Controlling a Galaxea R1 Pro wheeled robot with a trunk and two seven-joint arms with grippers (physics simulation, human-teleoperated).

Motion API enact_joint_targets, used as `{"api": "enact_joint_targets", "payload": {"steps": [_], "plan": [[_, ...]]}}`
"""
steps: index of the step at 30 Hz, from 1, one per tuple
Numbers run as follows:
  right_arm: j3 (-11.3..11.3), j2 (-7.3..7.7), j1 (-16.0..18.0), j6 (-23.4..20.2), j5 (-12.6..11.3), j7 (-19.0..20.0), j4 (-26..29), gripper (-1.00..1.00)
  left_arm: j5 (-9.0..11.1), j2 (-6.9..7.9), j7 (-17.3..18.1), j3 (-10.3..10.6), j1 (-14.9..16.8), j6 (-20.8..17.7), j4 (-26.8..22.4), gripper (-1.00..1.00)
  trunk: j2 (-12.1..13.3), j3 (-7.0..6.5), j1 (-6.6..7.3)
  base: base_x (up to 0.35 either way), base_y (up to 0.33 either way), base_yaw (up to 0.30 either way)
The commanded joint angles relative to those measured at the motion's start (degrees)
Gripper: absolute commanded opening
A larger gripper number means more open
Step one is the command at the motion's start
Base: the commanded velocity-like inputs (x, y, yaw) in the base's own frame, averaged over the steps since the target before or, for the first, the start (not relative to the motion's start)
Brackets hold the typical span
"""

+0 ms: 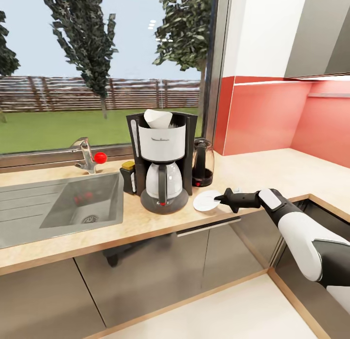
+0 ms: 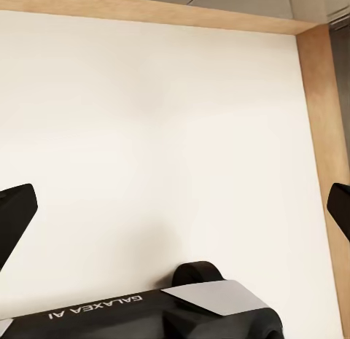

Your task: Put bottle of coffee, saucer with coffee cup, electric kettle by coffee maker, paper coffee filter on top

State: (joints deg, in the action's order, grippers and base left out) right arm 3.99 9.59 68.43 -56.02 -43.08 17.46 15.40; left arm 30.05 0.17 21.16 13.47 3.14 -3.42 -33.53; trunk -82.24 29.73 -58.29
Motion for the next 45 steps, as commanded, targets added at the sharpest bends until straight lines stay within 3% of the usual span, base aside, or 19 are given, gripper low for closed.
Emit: {"api": "enact_joint_targets", "payload": {"steps": [1,10,15,16,45], "plan": [[0.22,-0.01,0.03,-0.15,1.33,0.29,-0.02,-1.0,0.54,0.02,0.11,0.06,0.03,-0.36,-0.04,1.0,-0.03,0.06,0.0,0.0,0.0,0.0],[0.22,-0.01,0.01,-0.05,1.27,0.34,-1.52,-1.0,0.54,0.05,0.11,0.06,0.03,-0.36,-0.04,1.0,-0.03,0.06,0.0,0.0,0.0,0.0],[0.22,-0.01,0.02,2.37,1.25,0.37,-2.07,-1.0,0.54,0.04,0.11,0.06,0.03,-0.36,-0.04,1.0,-0.03,0.06,0.0,0.0,0.0,0.0],[0.22,-0.01,0.02,2.86,1.24,0.38,-2.16,1.0,0.54,0.04,0.11,0.06,0.03,-0.36,-0.04,1.0,-0.03,0.06,0.0,0.0,0.0,0.0],[0.22,-0.01,0.03,3.19,1.16,0.55,-2.22,1.0,0.53,0.08,0.11,-0.02,0.03,-0.36,-0.04,1.0,-0.03,0.06,0.0,-0.012,-0.016,0.0]]}}
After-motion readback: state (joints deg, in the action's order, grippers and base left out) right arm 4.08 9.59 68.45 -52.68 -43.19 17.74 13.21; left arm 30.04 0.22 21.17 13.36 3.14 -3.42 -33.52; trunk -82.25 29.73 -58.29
